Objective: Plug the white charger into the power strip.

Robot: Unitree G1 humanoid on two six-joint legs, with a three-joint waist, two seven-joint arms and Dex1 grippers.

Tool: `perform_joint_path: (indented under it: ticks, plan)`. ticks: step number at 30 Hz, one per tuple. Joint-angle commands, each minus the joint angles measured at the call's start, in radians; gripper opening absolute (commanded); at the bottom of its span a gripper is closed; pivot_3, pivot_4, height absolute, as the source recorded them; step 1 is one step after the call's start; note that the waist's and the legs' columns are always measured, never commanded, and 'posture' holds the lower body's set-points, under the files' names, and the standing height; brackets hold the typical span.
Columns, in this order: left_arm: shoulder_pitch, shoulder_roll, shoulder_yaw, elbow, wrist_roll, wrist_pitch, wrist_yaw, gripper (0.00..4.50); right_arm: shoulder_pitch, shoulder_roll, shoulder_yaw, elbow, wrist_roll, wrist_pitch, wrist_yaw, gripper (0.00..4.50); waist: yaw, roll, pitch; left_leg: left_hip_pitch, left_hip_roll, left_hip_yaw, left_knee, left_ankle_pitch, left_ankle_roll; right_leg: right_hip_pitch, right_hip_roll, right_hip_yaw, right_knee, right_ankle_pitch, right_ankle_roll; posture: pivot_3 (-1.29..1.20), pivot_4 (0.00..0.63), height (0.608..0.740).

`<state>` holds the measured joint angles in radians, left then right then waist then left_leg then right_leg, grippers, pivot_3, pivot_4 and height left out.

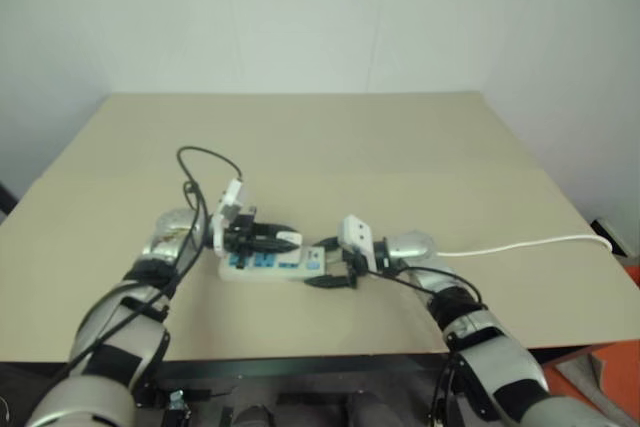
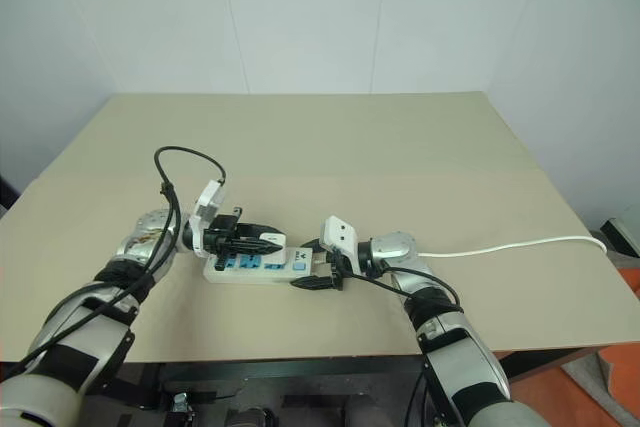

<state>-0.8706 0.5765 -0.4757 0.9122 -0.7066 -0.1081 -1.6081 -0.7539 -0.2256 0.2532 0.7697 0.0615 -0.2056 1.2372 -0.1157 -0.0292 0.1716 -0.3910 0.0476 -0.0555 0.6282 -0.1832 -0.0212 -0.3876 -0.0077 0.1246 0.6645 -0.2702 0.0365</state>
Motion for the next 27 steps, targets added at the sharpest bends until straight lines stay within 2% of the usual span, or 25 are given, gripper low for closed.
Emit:
perform_joint_path:
  ticks: [1,10,21,27]
  plan:
    - [0.017,0.021,-0.05,-0.011,-0.001,0.001,-0.006,1.01,0.019,-0.01,0.014,-0.015,-0.018,0.011,0.007,3.47,-0.002,0.0,0.0,-0.001,0.0,0.0,0.0,0.0,0.0,-0.001,0.0,0.0,0.0,0.0,0.0,0.0,0.15,0.74]
    - [0.046,0.022,-0.045,0.023,0.004,-0.056,-0.006,1.01,0.026,-0.009,0.016,-0.022,-0.017,0.011,0.003,3.47,-0.004,0.0,0.0,0.0,0.0,0.0,-0.001,0.0,0.0,-0.001,0.0,0.0,-0.001,0.0,0.0,0.0,0.15,0.74]
    - [0.086,-0.004,0.006,0.164,0.148,-0.227,-0.006,1.01,0.032,-0.014,0.018,-0.026,-0.019,0.007,0.002,3.47,0.006,0.0,-0.005,0.002,0.0,0.0,-0.001,0.0,0.0,0.001,0.0,0.0,0.0,0.0,0.0,0.0,0.15,0.74]
    - [0.09,-0.009,0.03,0.228,0.246,-0.303,-0.006,1.01,0.034,-0.014,0.017,-0.031,-0.021,0.008,0.001,3.47,0.013,0.006,-0.012,0.004,0.0,0.0,-0.001,0.0,0.0,0.002,0.0,0.001,0.0,0.0,0.0,0.0,0.15,0.74]
